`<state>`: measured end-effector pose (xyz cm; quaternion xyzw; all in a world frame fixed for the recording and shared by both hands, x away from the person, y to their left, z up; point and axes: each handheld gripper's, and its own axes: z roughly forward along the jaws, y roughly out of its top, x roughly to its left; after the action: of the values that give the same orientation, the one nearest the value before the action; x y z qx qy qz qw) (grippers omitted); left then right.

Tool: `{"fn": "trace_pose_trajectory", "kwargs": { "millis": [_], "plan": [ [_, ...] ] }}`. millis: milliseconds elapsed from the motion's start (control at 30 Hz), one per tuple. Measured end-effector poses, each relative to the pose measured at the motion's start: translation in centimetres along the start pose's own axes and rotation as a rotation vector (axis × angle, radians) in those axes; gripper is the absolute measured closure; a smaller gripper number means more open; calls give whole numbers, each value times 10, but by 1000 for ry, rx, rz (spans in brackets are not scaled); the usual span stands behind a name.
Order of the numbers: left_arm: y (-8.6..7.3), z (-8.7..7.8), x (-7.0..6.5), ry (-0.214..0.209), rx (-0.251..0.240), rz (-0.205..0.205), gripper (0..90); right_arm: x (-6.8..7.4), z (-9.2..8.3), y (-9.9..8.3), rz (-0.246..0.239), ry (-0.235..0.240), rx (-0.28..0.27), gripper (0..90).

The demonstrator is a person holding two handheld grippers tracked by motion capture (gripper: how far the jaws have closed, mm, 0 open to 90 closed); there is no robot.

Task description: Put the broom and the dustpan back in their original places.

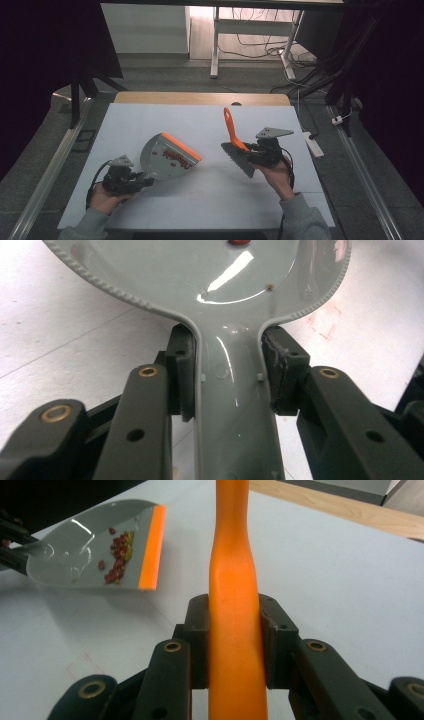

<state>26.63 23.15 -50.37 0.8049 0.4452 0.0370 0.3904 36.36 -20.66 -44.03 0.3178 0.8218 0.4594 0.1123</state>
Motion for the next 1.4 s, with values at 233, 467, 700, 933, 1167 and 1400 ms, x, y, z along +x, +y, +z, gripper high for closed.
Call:
{"fn": "trace_pose_trajectory", "kwargs": {
  "millis": [233,467,700,933,1167,1400],
  "plan": [
    [-5,-4,-3,23,-29,-33,613,-1,-10,-13,30,-26,13,704],
    [-7,-4,-11,67,-54,-65,612,-5,-24,-26,69,-48,6,704],
    [-13,-5,-11,108,-57,-115,612,-9,-37,-35,102,-65,-5,704],
    [-22,-8,-11,152,-96,-172,612,-11,-43,-46,125,-77,8,704],
    [-27,-7,-10,198,-92,-217,612,-14,-45,-59,155,-89,27,704],
    [-32,-5,-11,270,-113,-288,612,-17,-49,-66,197,-76,20,704]
  ]
}}
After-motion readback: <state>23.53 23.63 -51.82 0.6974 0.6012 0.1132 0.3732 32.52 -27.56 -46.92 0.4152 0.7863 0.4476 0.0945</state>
